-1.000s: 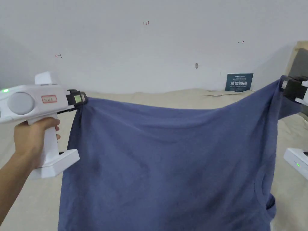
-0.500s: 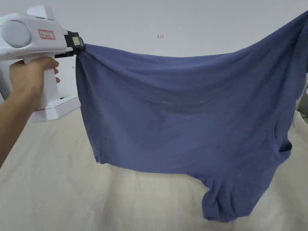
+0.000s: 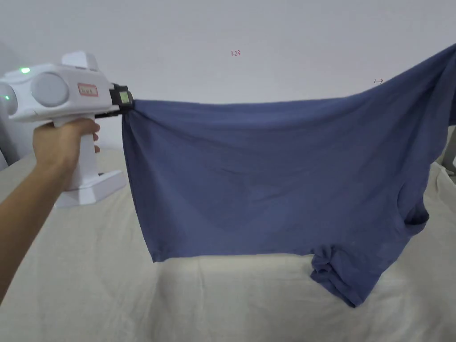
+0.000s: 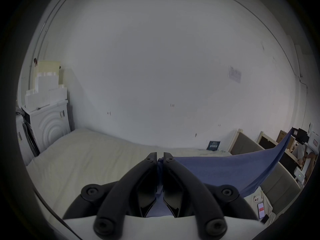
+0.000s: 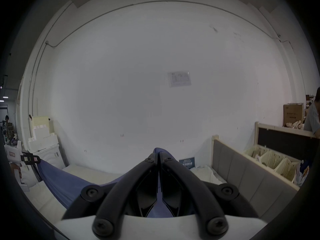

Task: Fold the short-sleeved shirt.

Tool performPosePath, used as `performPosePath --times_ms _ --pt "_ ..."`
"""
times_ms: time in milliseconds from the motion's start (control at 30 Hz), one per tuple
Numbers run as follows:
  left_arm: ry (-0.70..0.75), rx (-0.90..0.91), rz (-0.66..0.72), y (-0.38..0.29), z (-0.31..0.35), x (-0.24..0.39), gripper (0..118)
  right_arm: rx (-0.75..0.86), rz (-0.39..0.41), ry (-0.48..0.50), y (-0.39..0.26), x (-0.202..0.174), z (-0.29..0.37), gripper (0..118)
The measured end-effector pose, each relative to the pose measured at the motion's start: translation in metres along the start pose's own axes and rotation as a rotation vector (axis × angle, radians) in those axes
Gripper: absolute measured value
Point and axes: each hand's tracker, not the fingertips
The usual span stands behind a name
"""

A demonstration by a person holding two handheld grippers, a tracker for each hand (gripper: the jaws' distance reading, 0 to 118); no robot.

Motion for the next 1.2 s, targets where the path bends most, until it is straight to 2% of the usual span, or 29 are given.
performPosePath --times_ms 267,500,767,1200 --pt "0.032 -0.172 0.004 -0.098 -0.034 -0.011 2 -0.155 -0.017 -0.002 -0.093 0.017 -0.008 0" --pt "0.029 -0.284 -0.004 -0.172 -0.024 -0.027 2 -0.253 -0.037 0.001 -0.157 0.024 0.017 0" --pt "0.022 -0.395 -0.016 -0.251 0.029 -0.039 2 -0.343 -0.036 0.034 -0.214 0.022 0.091 0" --pt "0.038 -0.533 -0.040 -0.353 0.114 -0.056 2 -0.460 -0.140 0.012 -0.292 0.029 0.235 0"
